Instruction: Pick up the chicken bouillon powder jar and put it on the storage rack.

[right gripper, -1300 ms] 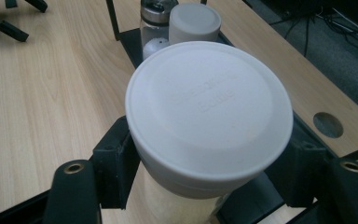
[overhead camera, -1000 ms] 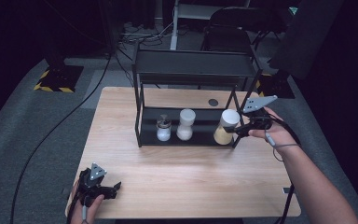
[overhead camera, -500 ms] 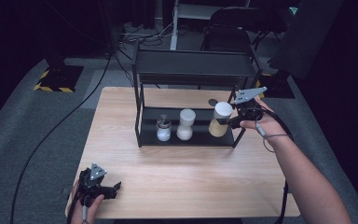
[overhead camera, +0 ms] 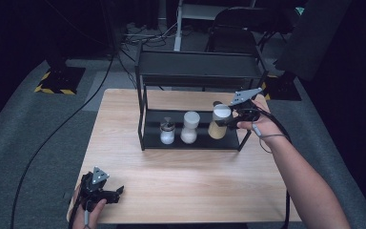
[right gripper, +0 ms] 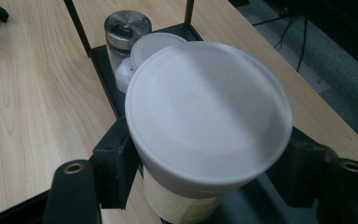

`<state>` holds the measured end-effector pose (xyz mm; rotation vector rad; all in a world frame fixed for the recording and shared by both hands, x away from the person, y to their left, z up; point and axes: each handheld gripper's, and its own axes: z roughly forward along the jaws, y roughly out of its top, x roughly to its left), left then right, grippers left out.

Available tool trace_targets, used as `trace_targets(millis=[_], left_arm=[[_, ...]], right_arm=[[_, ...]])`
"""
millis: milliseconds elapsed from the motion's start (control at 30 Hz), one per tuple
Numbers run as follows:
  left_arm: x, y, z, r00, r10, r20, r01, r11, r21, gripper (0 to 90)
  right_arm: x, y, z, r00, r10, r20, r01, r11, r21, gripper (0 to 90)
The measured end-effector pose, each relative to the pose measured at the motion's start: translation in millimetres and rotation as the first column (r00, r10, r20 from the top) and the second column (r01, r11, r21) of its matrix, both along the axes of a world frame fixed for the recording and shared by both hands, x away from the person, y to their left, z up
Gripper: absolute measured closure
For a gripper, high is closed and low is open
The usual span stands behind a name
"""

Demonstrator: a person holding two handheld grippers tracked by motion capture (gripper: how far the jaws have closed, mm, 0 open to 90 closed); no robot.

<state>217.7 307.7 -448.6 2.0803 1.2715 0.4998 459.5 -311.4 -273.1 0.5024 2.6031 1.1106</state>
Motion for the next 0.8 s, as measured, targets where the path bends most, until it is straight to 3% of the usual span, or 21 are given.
trace_targets(millis=[333, 800], left_arm=[[0.0, 0.0, 0.2, 1.0, 0.0, -0.001, 0.0, 1.0, 0.0, 0.3], [0.0, 0.0, 0.4, 1.0, -0.001, -0.003, 0.001, 1.0, 0.0, 0.3]], right_arm=[[10.0, 16.0, -9.6, 0.9998, -0.004, -0.021, 0.004, 0.999, -0.033, 33.9], [21.0, 23.1, -27.4, 0.9982, -0.027, -0.054, 0.024, 0.998, -0.062, 33.9]])
